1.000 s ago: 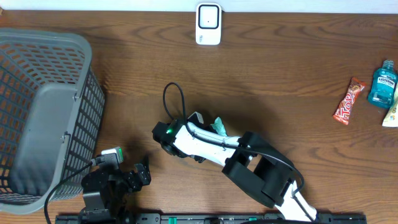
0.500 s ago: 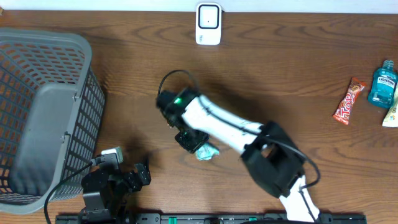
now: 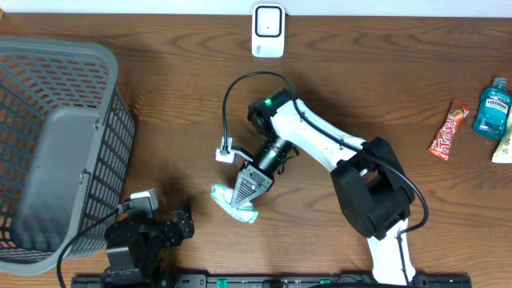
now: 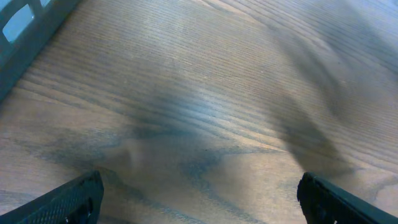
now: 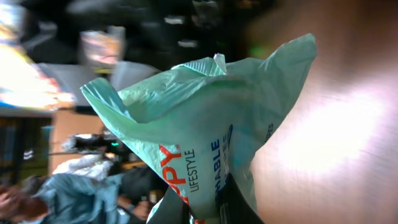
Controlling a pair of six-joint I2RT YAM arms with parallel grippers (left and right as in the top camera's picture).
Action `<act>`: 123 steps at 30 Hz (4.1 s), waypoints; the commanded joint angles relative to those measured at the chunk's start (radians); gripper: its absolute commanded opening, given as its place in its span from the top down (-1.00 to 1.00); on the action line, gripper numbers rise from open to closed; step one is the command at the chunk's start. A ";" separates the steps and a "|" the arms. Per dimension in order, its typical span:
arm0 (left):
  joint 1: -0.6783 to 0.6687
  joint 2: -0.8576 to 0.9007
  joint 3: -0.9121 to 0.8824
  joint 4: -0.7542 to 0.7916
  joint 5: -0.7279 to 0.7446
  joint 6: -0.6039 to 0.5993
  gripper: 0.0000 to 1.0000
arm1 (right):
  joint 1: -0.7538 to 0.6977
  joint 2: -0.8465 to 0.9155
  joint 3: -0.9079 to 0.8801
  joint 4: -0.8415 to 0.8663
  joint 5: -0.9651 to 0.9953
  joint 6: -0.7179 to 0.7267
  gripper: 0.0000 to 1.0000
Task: Scan the item barcode
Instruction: 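Close the right gripper on the wipes pack edge and lift, then raise the held wipes pack and turn it upward, then carry the wipes pack up to the white scanner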
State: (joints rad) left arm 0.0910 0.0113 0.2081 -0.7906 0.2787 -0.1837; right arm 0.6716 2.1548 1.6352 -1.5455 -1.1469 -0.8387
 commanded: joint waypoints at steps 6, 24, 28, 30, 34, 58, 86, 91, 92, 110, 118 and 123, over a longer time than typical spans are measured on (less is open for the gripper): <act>0.004 -0.003 -0.006 -0.069 0.000 -0.002 -0.96 | 0.005 -0.027 -0.005 -0.156 -0.340 0.072 0.97; 0.004 -0.003 -0.006 -0.069 0.000 -0.002 -0.96 | 0.001 -0.027 -0.005 -0.157 -0.415 0.255 0.97; 0.004 -0.003 -0.006 -0.069 0.000 -0.002 -0.96 | -0.010 -0.027 -0.005 -0.157 -0.415 0.255 0.97; 0.004 -0.003 -0.006 -0.069 0.000 -0.002 -0.96 | -0.018 -0.027 -0.005 -0.157 -0.411 0.263 0.98; 0.004 -0.003 -0.006 -0.069 0.000 -0.002 -0.96 | -0.023 -0.027 -0.005 -0.157 -0.408 0.275 0.98; 0.004 -0.003 -0.006 -0.069 0.000 -0.002 -0.95 | -0.043 -0.027 -0.005 0.019 -0.174 0.284 0.98; 0.004 -0.003 -0.006 -0.069 0.000 -0.002 -0.96 | -0.163 -0.023 0.239 0.986 0.966 0.889 0.98; 0.004 -0.003 -0.006 -0.069 0.000 -0.002 -0.96 | -0.177 0.004 0.247 1.185 1.096 0.822 0.98; 0.004 -0.003 -0.006 -0.069 0.000 -0.002 -0.96 | -0.182 0.012 0.252 1.228 1.116 0.799 0.98; 0.004 -0.002 -0.006 -0.069 0.000 -0.002 -0.95 | -0.239 0.498 0.832 1.304 1.299 0.639 0.98; 0.004 -0.002 -0.006 -0.068 0.000 -0.002 -0.96 | -0.281 0.441 0.834 1.115 1.412 0.721 0.98; 0.004 -0.002 -0.006 -0.069 0.000 -0.002 -0.95 | -0.319 0.364 0.834 0.862 1.790 0.884 0.98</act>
State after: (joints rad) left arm 0.0910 0.0113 0.2081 -0.7906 0.2787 -0.1837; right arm 0.3946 2.6198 2.4481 -0.5861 0.3161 -0.1074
